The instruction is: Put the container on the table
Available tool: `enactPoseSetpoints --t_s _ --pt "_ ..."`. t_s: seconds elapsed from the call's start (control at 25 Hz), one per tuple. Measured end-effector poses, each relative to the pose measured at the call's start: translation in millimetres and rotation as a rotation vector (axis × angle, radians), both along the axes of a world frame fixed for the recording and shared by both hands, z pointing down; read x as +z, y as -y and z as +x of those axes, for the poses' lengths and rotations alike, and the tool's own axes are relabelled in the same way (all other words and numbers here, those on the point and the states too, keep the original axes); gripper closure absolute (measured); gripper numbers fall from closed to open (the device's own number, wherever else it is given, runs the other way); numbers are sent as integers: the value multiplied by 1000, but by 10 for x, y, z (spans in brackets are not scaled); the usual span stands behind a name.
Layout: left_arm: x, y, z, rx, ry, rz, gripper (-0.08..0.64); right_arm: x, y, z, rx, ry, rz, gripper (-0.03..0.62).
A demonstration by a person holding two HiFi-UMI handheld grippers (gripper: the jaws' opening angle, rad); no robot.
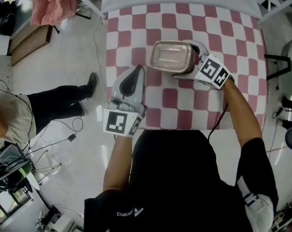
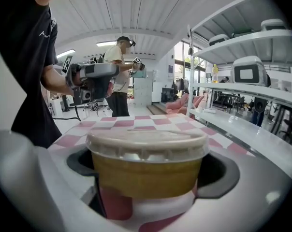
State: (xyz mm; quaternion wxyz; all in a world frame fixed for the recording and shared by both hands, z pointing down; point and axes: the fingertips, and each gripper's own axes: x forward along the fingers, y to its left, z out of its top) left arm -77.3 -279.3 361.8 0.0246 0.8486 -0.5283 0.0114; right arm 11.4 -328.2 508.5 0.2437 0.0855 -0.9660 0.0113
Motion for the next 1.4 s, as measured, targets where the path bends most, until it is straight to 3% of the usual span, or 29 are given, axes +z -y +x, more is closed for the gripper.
enactPoseSetpoints --t_s 0.12,0.52,0.88,1.04,1.24,1.4 --pt "52 15 34 -6 -3 -12 551 137 17 49 0 -47 -40 8" --pt "156 -17 123 -2 -7 -32 551 578 -118 393 -51 -341 -109 3" --pt "163 -16 196 27 -14 -30 551 519 -131 700 -4 -363 -128 3" --pt "119 -50 241 47 -21 -22 551 96 -226 712 45 -228 -70 3" --pt "31 -190 380 103 -26 -4 551 -713 -474 596 152 123 31 8" --pt "-37 -346 518 153 -27 14 551 -1127 -775 495 241 325 62 20"
